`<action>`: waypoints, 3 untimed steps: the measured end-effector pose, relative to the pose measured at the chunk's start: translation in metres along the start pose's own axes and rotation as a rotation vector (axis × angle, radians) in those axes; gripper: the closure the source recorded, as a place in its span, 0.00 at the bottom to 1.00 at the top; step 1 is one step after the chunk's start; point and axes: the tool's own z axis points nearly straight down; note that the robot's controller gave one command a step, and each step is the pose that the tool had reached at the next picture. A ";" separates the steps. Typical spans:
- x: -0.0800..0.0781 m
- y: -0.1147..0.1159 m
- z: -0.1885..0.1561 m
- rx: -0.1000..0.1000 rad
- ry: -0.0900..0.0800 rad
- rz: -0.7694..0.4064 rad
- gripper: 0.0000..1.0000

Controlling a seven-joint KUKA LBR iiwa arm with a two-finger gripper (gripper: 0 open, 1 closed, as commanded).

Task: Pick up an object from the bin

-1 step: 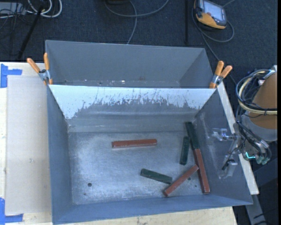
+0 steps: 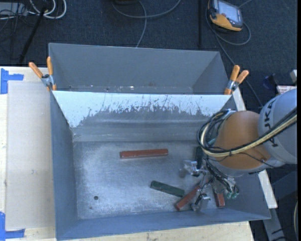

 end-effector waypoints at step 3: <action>-0.010 0.062 -0.003 0.003 0.000 0.365 0.00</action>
Offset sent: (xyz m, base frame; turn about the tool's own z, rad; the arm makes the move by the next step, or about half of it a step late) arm -0.0027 0.0428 0.0343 0.0226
